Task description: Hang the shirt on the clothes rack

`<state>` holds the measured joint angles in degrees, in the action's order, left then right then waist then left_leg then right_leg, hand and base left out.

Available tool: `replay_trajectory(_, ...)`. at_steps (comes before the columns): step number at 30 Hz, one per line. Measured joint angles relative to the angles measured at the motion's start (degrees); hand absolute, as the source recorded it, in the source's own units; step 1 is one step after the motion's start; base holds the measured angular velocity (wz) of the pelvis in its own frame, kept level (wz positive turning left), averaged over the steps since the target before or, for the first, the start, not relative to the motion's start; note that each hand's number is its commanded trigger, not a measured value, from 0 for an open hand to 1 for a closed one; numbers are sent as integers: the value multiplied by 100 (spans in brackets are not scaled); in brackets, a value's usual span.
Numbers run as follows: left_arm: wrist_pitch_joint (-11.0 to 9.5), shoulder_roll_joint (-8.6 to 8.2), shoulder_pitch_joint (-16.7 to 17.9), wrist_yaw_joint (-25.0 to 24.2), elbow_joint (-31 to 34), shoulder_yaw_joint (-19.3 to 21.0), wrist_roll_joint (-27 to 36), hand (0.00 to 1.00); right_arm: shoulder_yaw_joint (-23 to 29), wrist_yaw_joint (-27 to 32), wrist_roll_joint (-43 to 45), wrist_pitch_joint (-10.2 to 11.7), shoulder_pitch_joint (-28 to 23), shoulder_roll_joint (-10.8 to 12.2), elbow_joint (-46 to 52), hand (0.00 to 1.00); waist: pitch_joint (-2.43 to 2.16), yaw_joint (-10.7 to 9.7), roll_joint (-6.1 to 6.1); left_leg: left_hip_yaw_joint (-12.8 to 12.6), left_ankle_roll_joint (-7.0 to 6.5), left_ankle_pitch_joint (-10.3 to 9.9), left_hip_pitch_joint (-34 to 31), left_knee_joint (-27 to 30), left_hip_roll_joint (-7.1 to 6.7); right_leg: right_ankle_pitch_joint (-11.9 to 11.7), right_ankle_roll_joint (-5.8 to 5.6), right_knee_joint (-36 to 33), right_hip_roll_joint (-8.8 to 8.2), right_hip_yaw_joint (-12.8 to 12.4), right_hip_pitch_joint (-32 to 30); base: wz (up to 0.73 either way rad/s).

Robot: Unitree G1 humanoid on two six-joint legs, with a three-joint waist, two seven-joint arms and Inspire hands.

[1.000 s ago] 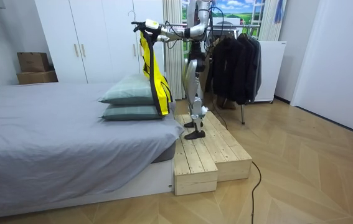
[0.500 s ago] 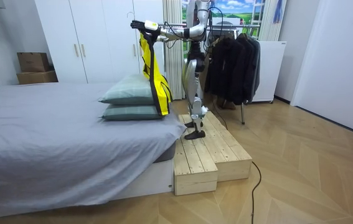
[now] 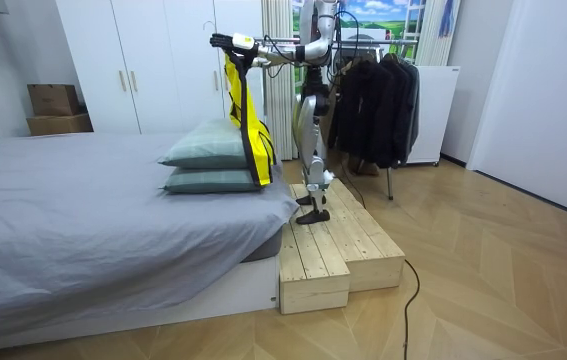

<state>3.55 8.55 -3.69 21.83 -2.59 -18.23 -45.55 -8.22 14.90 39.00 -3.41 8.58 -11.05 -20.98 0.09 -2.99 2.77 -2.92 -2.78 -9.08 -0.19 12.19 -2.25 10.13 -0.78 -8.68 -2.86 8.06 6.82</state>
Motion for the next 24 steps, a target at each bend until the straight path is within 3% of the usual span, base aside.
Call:
replay_trajectory(4,-81,115,4,4,0,78,43,0,275,145,-530,33,-32,-10,-333,100,-2,4,5,-3,0,0,-23,6,1,0,0,-1,0,-4,-20,0)
replay_trajectory(7,-222,110,18,30,0,264,104,0,442,192,-947,49,-118,-55,-392,100,-4,13,13,-9,-2,2,0,5,0,0,0,-1,-4,-3,8,0)
replay_trajectory(12,-241,109,19,178,4,417,103,0,579,325,-1986,85,-125,-154,-847,100,-11,3,64,-8,-10,6,62,-55,-10,0,0,-3,-16,1,72,0)
replay_trajectory(21,-286,124,36,168,4,454,104,0,742,355,-2454,91,-126,-281,-1319,100,3,-34,167,-22,-62,26,4,-79,-41,5,-19,-9,-90,102,19,1)
replay_trajectory(24,-388,235,296,168,2,455,102,0,783,483,-2644,93,-147,-353,-1484,100,12,-75,221,-31,-76,32,-37,-35,-40,-3,-32,-37,-106,127,-31,0)
